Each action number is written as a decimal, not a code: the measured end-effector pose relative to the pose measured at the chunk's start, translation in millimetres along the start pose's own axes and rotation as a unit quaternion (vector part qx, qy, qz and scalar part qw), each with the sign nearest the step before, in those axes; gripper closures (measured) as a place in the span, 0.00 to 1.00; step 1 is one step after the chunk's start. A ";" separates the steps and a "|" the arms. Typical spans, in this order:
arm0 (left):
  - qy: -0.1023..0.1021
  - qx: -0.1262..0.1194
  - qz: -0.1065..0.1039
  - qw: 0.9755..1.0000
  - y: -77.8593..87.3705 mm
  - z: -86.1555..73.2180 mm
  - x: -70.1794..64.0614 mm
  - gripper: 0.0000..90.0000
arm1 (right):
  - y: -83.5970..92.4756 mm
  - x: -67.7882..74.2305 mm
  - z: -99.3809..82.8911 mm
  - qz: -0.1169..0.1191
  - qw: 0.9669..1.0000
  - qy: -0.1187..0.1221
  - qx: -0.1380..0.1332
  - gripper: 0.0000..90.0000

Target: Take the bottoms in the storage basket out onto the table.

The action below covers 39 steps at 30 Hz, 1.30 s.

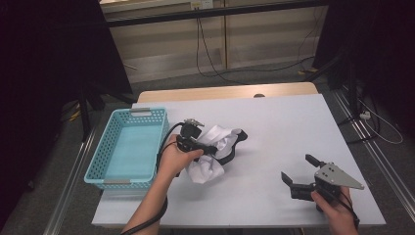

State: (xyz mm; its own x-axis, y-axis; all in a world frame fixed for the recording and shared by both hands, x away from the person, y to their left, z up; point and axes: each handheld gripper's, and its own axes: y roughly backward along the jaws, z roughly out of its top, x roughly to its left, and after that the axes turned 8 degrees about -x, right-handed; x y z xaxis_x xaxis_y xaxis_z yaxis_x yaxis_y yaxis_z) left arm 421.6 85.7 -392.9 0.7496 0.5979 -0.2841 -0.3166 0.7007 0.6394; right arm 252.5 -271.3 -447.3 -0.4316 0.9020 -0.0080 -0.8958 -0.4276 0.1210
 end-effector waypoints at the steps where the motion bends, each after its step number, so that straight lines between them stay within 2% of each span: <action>1: -0.003 0.002 0.001 1.000 -2.2 -1.6 -0.2 0.74 | -0.1 0.0 -0.1 0.000 1.000 0.001 0.000 0.01; 7: 0.006 -0.004 0.007 1.000 -16.2 -12.3 -1.7 0.74 | 0.0 -0.2 0.0 0.000 1.000 0.002 0.000 0.01; 16: 0.000 -0.013 0.017 1.000 -24.6 -17.6 -5.3 0.70 | -2.2 1.1 -0.6 0.005 1.000 0.009 0.008 0.01; 18: -0.012 -0.013 0.021 1.000 -25.2 -17.8 -6.7 0.65 | -3.0 1.7 -0.9 0.009 1.000 0.013 0.012 0.01; 20: -0.010 -0.012 0.021 1.000 -26.0 -17.9 -7.4 0.59 | -4.2 2.4 -1.3 0.011 1.000 0.017 0.016 0.01; 22: -0.005 -0.012 0.025 1.000 -26.3 -18.1 -8.5 0.47 | -5.5 2.9 -1.8 0.010 1.000 0.019 0.021 0.01; 25: -0.015 -0.010 0.033 0.999 -24.3 -16.9 -10.6 0.31 | -7.3 3.3 -2.3 0.014 0.999 0.018 0.025 0.01; 28: -0.019 -0.017 0.036 0.999 -19.7 -15.2 -11.2 0.21 | -10.3 3.1 -3.4 0.016 0.999 0.017 0.031 0.01; 33: -0.034 -0.032 0.038 0.998 -10.5 -11.9 -12.3 0.16 | -16.4 2.1 -4.0 0.018 0.999 0.010 0.034 0.01; 35: -0.035 -0.033 0.042 0.998 -8.4 -10.9 -12.6 0.15 | -19.9 1.8 -3.9 0.018 0.999 0.011 0.037 0.01; 39: -0.041 -0.031 0.037 0.998 -6.5 -10.6 -12.4 0.14 | -26.7 0.2 -3.3 0.018 0.999 0.007 0.045 0.01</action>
State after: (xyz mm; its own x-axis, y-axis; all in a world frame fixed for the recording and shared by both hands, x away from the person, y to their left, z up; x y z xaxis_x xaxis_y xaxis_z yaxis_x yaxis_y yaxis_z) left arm 408.2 77.9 -401.1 0.7669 0.6166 -0.1779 -0.4057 0.6807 0.6100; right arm 276.0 -259.9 -453.8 -0.4647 0.8853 -0.0156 -0.8673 -0.4515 0.2096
